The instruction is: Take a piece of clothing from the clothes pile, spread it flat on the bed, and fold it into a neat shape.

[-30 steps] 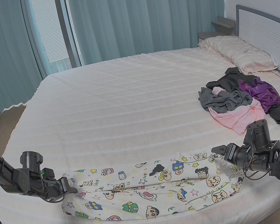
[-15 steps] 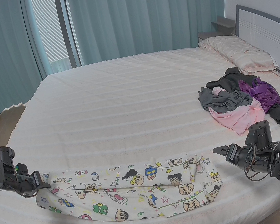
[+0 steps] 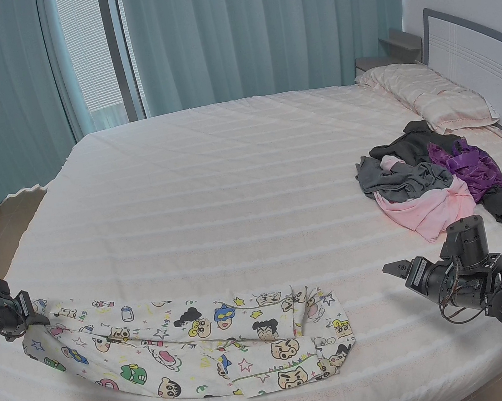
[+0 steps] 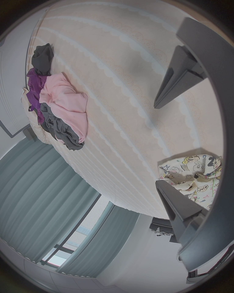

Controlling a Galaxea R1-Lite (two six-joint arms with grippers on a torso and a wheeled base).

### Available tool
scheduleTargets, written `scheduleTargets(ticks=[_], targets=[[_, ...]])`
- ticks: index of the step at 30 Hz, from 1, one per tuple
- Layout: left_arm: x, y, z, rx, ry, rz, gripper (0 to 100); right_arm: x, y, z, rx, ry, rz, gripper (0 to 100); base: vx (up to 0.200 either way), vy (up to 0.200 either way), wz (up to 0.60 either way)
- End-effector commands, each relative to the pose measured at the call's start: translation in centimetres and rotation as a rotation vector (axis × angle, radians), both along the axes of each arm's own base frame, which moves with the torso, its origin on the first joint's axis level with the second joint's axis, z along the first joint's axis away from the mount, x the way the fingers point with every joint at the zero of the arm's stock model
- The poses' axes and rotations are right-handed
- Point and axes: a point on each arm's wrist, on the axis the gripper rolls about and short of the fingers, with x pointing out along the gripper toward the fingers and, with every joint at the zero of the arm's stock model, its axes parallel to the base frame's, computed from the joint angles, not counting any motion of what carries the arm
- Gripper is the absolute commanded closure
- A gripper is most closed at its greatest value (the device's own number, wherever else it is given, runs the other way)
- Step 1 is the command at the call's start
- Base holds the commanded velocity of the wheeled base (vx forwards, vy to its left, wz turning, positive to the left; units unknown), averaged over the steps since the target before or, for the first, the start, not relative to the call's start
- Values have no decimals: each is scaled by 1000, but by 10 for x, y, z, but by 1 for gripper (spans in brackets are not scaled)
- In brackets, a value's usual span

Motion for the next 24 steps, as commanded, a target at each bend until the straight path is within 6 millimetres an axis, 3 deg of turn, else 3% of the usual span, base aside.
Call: scheduleTargets(ticks=[1,2,3,6,7,8,12,17,24], targets=[[-2,-59,28,36,18,-99,100,0,0,0,0,0,-1,0,0,0,0],[-2,-63,29,35,21,-105,100,0,0,0,0,0,-1,0,0,0,0],[-2,-87,35,22,27,-125,100,0,0,0,0,-1,-1,0,0,0,0],[-1,-127,43,1,27,-164,100,0,0,1,1,-3,1,0,0,0,0],[-1,-127,43,1,27,-164,100,0,0,1,1,-3,1,0,0,0,0],[-1,-155,44,7,35,-185,100,0,0,1,0,-3,2,0,0,0,0],[-2,-209,44,25,24,-222,100,0,0,1,0,-3,2,0,0,0,0],[5,-272,19,43,27,-283,100,0,0,1,0,-3,2,0,0,0,0],[15,-340,-12,48,46,-344,100,0,1,1,0,-3,3,0,0,0,0]])
